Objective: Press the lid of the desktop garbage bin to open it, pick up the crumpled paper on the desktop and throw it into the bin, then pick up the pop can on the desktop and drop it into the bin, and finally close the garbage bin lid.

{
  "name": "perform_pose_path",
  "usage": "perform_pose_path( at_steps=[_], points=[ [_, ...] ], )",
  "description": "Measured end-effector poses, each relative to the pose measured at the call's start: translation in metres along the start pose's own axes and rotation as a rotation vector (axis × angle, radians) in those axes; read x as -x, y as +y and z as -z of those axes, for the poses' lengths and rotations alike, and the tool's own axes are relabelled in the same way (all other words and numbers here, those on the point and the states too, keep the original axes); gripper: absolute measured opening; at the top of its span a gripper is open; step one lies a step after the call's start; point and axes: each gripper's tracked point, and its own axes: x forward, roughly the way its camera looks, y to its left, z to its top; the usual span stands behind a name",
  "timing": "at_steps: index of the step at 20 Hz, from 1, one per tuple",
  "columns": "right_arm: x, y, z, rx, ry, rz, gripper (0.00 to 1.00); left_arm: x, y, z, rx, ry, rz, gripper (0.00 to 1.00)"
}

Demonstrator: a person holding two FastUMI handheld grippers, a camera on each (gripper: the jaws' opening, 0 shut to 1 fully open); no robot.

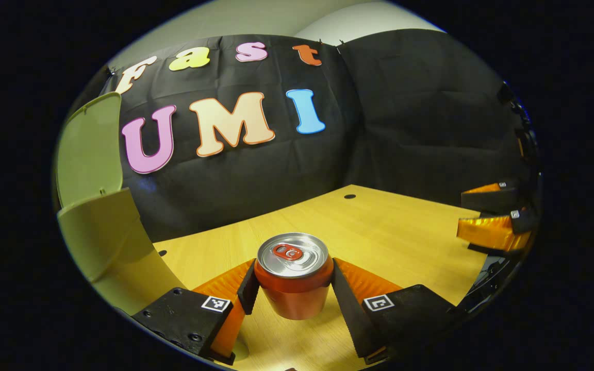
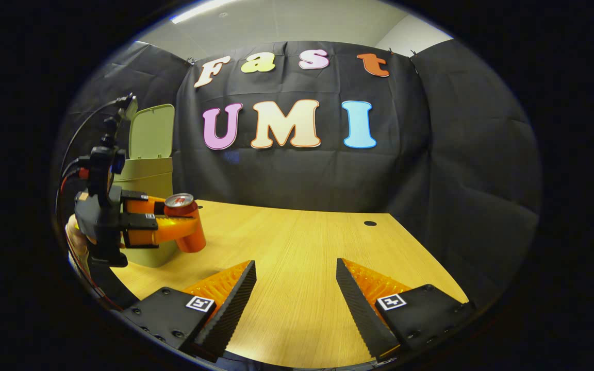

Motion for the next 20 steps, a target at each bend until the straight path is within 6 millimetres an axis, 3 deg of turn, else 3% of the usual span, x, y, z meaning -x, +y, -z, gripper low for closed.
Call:
perform_pose_path(
  at_steps=[4,9,15,18,20],
  points=[
    [0.01,0.007,-0.013,0.0,-0.043,-0.031,0.98,0.017,0.002,-0.043,-0.025,-0.04,-0.007,0.78],
    [0.019,-0.003,-0.022,-0.043,-0.075,-0.028,0.98,0.045,0.02,-0.091,-0.014,-0.114,-0.035,0.78],
    [0.025,-0.014,-0.026,-0.093,-0.096,-0.013,0.99,0.093,0.085,-0.143,-0.024,-0.194,-0.196,0.78],
    [0.026,-0.016,-0.025,-0.064,-0.093,0.009,0.98,0.112,0.118,-0.157,-0.094,-0.209,-0.304,0.78],
    [0.028,-0.007,-0.027,-0.06,-0.094,-0.008,0.98,0.124,0.135,-0.161,-0.115,-0.222,-0.364,0.79]
  ],
)
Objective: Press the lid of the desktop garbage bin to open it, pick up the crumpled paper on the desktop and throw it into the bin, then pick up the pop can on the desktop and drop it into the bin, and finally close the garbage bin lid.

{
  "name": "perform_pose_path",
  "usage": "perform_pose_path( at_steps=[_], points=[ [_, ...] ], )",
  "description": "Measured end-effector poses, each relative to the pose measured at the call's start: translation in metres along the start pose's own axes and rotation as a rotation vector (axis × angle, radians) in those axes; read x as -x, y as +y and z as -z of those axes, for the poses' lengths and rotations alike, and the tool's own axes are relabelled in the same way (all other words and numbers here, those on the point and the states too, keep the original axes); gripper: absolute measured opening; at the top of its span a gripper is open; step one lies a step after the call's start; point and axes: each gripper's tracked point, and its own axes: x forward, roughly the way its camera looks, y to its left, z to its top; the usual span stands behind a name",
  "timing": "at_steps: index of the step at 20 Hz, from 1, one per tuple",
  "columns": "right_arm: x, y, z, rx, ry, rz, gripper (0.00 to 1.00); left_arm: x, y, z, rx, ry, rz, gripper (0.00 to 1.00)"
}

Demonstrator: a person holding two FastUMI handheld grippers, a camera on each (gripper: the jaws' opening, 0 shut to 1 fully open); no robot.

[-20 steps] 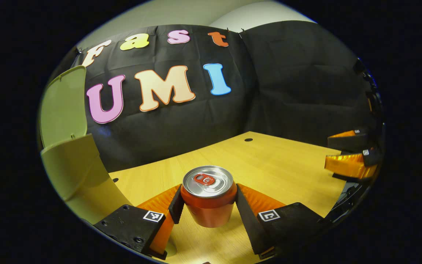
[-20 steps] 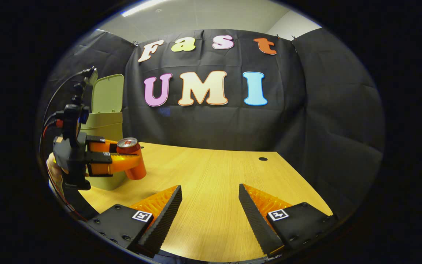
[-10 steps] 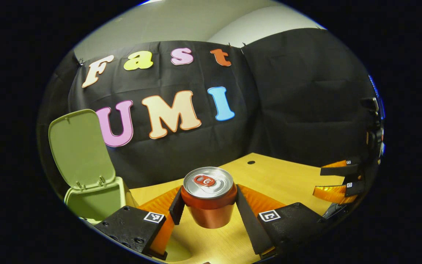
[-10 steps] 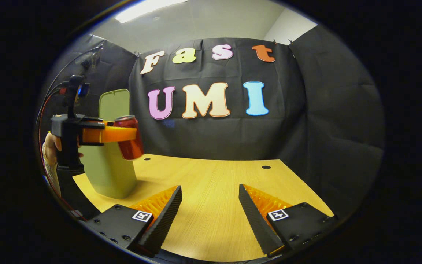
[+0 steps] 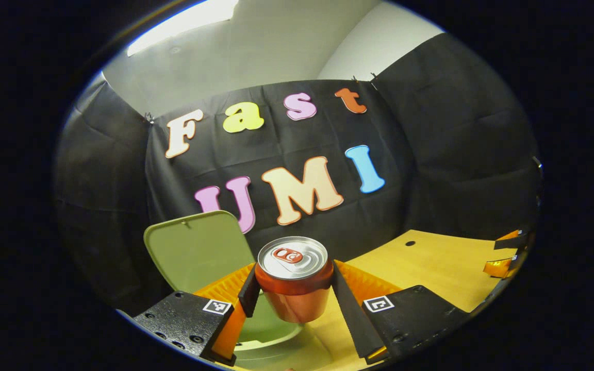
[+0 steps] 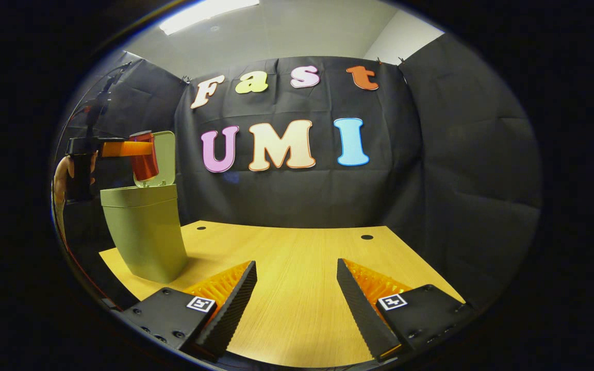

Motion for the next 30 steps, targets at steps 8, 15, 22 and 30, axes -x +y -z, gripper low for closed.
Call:
perform_pose_path(
  at_steps=[8,15,22,30],
  points=[
    [-0.001,0.013,0.003,0.038,0.006,-0.036,0.98,0.0,0.059,0.036,-0.01,0.055,-0.154,0.79],
    [-0.01,0.006,0.009,0.028,0.017,-0.023,0.98,-0.015,0.07,0.064,0.005,0.107,-0.166,0.74],
    [-0.012,0.004,0.011,0.028,0.021,-0.023,0.98,-0.022,0.061,0.072,0.016,0.126,-0.131,0.7],
    [-0.01,0.009,0.011,0.031,0.026,-0.029,0.98,-0.011,0.078,0.067,-0.016,0.114,-0.184,1.0]
  ],
)
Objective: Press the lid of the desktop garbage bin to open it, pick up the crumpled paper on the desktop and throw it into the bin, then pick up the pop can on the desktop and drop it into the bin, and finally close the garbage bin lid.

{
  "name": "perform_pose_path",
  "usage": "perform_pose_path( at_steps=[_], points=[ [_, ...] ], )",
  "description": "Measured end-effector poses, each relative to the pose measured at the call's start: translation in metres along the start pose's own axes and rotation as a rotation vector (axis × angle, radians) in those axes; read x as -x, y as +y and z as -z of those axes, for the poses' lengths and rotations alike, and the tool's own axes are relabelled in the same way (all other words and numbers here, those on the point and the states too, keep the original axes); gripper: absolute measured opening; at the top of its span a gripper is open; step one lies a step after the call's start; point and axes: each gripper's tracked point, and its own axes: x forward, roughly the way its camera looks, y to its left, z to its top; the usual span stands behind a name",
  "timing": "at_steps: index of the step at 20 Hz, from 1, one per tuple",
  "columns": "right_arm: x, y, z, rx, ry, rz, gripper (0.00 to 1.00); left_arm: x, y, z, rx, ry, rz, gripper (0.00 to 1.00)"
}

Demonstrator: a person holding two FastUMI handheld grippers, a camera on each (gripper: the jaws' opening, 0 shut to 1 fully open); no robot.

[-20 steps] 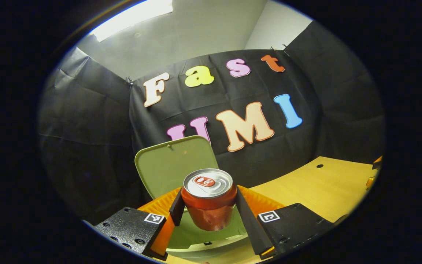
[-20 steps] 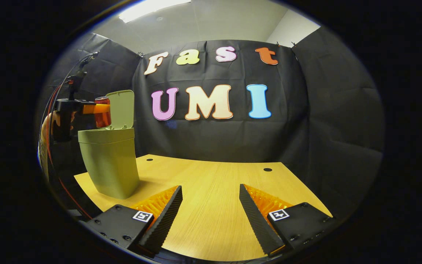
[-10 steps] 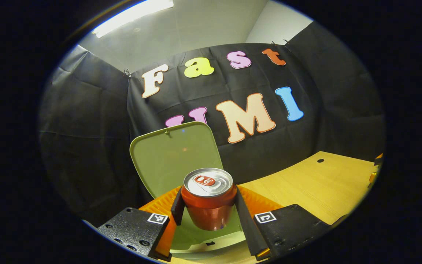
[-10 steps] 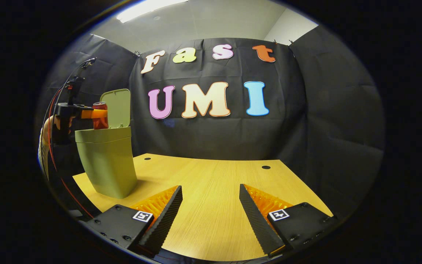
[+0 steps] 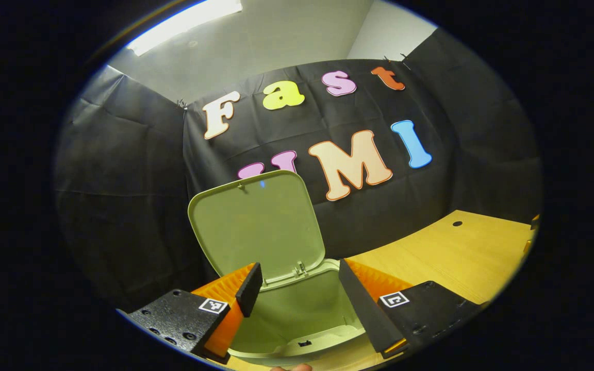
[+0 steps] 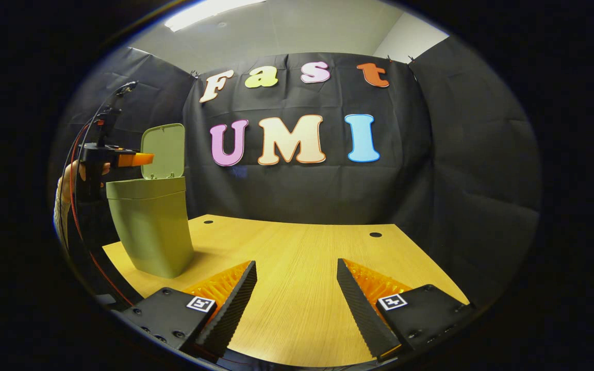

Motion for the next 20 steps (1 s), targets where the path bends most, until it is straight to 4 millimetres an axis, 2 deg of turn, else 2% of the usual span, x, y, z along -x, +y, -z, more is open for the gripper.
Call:
perform_pose_path(
  at_steps=[1,2,3,4,6,9,11,13,15,20],
  points=[
    [0.0,0.001,-0.001,0.001,0.001,-0.001,0.98,-0.001,0.003,-0.002,0.002,-0.006,-0.007,0.92],
    [0.001,0.001,-0.001,0.003,0.0,-0.001,0.98,0.0,0.003,-0.005,0.008,-0.011,-0.006,0.92],
    [0.002,0.001,-0.001,0.003,0.001,-0.002,0.98,0.001,0.002,-0.008,0.019,-0.015,-0.004,1.0],
    [0.003,0.002,-0.001,0.004,0.001,-0.003,0.98,0.001,0.0,-0.011,0.033,-0.018,0.0,0.92],
    [0.008,0.0,-0.003,-0.001,-0.001,0.0,0.98,-0.003,-0.006,-0.016,0.069,-0.014,0.012,0.92],
    [0.016,-0.003,-0.011,-0.013,-0.025,0.004,0.98,-0.01,-0.027,-0.026,0.145,0.012,0.058,0.92],
    [0.019,-0.006,-0.016,-0.027,-0.039,0.008,0.98,-0.016,-0.03,-0.037,0.205,0.018,0.068,0.92],
    [0.02,-0.011,-0.016,-0.041,-0.041,0.012,0.98,-0.025,-0.022,-0.049,0.224,0.006,0.035,0.92],
    [0.019,-0.015,-0.015,-0.048,-0.038,0.02,0.98,-0.035,-0.012,-0.055,0.162,0.001,-0.015,0.92],
    [0.017,-0.02,-0.012,-0.053,-0.027,0.029,0.98,-0.059,-0.012,-0.078,0.096,-0.029,-0.044,0.91]
  ],
)
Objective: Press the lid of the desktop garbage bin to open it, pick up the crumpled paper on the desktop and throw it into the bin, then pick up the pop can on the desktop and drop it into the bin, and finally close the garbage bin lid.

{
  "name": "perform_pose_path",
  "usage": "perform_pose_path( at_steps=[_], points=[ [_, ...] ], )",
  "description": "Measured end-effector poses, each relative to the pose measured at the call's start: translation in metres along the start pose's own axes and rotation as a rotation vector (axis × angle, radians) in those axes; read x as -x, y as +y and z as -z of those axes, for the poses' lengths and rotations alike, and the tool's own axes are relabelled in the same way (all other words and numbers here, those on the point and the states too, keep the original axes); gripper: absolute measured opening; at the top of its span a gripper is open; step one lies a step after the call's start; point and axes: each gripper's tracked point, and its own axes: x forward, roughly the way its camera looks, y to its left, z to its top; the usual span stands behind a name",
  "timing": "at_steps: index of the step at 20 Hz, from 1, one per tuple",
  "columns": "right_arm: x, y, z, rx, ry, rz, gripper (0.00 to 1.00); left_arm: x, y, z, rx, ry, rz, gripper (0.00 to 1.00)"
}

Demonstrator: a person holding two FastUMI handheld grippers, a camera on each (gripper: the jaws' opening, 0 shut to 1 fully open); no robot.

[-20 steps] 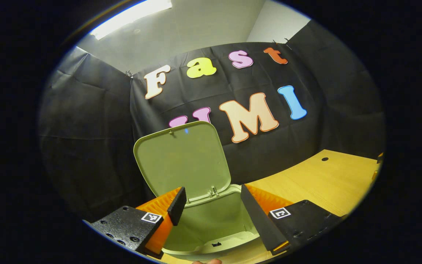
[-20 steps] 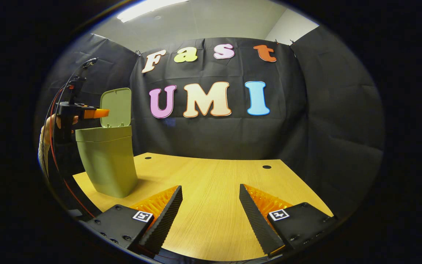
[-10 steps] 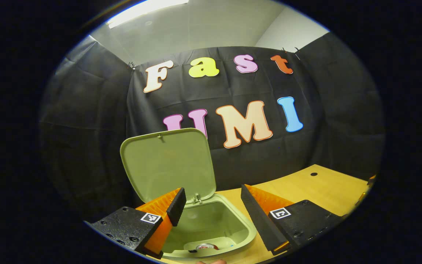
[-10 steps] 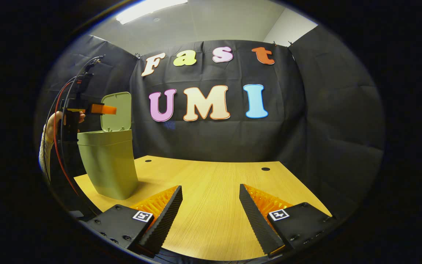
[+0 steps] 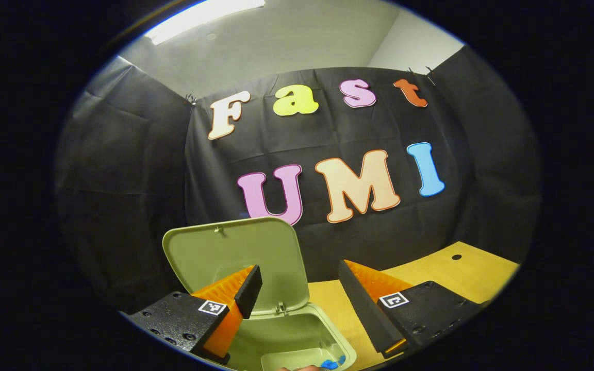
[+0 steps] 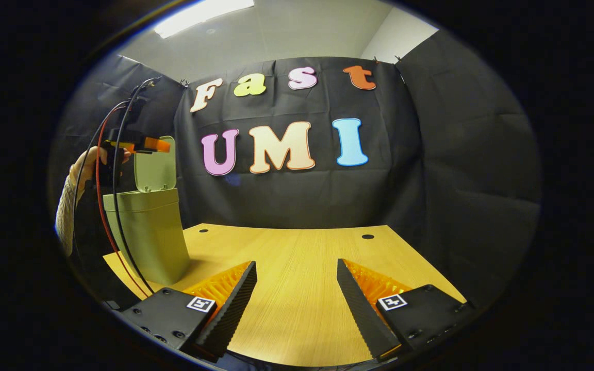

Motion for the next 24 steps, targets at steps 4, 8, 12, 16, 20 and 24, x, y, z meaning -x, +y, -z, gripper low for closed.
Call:
perform_pose_path(
  at_steps=[4,8,12,16,20,24],
  points=[
    [-0.003,-0.004,0.002,-0.001,0.009,0.005,0.98,-0.022,-0.003,-0.021,-0.053,-0.053,-0.025,0.91],
    [-0.01,-0.009,0.008,-0.012,0.028,0.015,0.98,-0.033,0.003,-0.044,-0.111,-0.128,-0.066,0.9],
    [-0.017,-0.008,0.018,-0.009,0.059,0.018,0.99,-0.038,0.01,-0.068,-0.178,-0.209,-0.075,0.9],
    [-0.024,0.001,0.028,0.013,0.094,0.004,0.98,-0.05,0.021,-0.061,-0.22,-0.193,-0.08,0.9],
    [-0.025,0.007,0.029,0.03,0.099,-0.013,0.98,-0.059,0.038,-0.044,-0.253,-0.144,-0.106,0.9],
    [-0.023,-0.002,0.027,0.009,0.096,0.006,0.98,-0.057,0.039,-0.042,-0.245,-0.129,-0.089,0.99]
  ],
)
